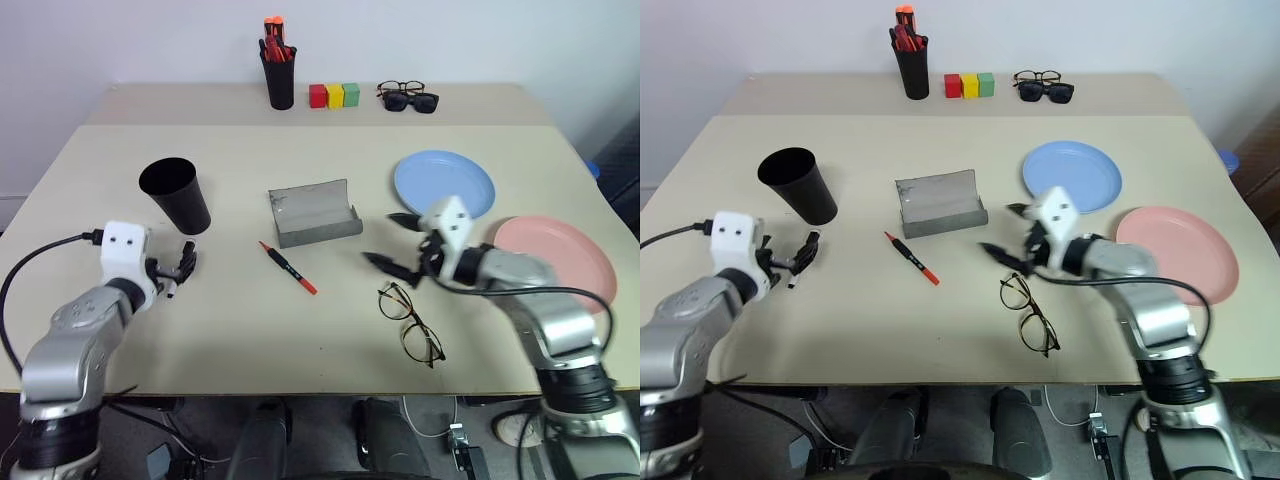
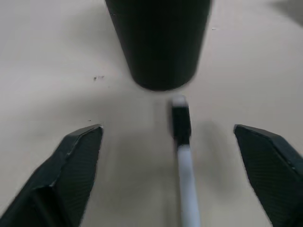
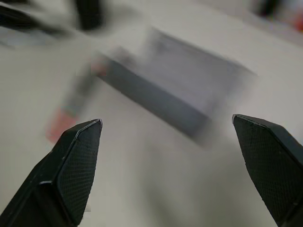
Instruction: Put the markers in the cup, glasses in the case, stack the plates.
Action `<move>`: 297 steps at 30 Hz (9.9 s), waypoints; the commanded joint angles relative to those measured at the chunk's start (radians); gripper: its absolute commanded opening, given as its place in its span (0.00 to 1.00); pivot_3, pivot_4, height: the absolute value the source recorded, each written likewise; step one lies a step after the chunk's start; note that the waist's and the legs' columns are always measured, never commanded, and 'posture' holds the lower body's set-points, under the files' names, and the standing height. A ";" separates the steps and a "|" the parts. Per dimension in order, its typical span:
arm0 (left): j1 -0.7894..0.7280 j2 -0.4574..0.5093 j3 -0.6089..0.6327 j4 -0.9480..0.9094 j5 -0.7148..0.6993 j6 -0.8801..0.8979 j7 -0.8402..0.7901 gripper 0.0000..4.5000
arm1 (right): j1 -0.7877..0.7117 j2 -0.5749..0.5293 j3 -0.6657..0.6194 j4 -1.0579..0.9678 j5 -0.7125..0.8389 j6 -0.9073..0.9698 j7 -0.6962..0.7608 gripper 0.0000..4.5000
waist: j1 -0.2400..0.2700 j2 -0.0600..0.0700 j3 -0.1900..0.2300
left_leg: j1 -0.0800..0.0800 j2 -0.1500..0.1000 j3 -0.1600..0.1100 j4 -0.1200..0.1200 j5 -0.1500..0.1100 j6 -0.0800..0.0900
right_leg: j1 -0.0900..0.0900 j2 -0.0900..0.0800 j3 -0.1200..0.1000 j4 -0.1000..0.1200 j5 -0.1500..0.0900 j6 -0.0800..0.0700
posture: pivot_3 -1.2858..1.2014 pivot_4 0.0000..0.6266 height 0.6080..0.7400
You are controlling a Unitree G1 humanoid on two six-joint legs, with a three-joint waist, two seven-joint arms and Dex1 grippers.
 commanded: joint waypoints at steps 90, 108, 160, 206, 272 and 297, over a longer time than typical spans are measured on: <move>-0.518 0.095 -0.560 0.546 0.153 -0.716 -1.110 0.01 | -0.018 -0.042 0.037 -0.135 -0.002 0.059 0.028 1.00 | -0.005 -0.001 0.001 | -0.001 0.001 0.000 0.000 0.000 0.000 | -0.002 0.001 0.000 0.003 0.000 0.000 | 0.52 0.24 1.00; -0.504 -0.024 0.085 0.469 0.080 -0.746 -0.166 0.01 | -0.159 0.155 0.133 -0.033 -0.012 0.004 0.006 1.00 | -0.003 -0.001 0.001 | 0.000 0.000 -0.001 0.001 0.001 -0.001 | -0.002 0.000 0.000 0.004 0.000 0.000 | 0.52 0.24 1.00; -0.539 0.083 -0.603 0.637 0.234 -0.865 -1.039 0.12 | 0.122 -0.128 -0.129 -0.230 0.008 0.095 -0.064 1.00 | -0.005 -0.002 0.001 | -0.001 0.000 0.000 0.000 0.001 -0.001 | -0.002 0.001 0.000 0.004 0.000 0.000 | 0.52 0.24 1.00; 0.019 0.226 -0.143 0.050 -0.011 -0.453 -0.711 0.87 | 0.013 -0.364 -0.082 -0.371 0.239 0.454 -0.028 0.01 | -0.004 -0.001 0.001 | 0.000 0.001 0.000 0.001 0.000 0.000 | -0.001 0.001 0.000 0.002 0.000 -0.001 | 0.52 0.24 1.00; -0.645 0.007 -0.482 0.836 0.210 -0.351 -0.743 0.25 | 0.054 -0.147 -0.007 -0.245 -0.116 0.164 0.075 0.65 | -0.024 -0.002 0.001 | -0.001 0.000 -0.001 0.002 0.001 -0.001 | -0.001 0.000 -0.001 0.005 0.000 0.000 | 0.52 0.24 1.00; -0.354 0.043 -0.456 0.318 0.077 -0.410 -0.856 0.25 | -0.122 -0.121 0.002 0.086 -0.275 0.115 -0.173 0.65 | -0.022 -0.001 0.000 | 0.001 0.000 0.000 0.002 0.001 -0.001 | 0.000 0.000 0.000 0.005 0.000 -0.001 | 0.52 0.24 1.00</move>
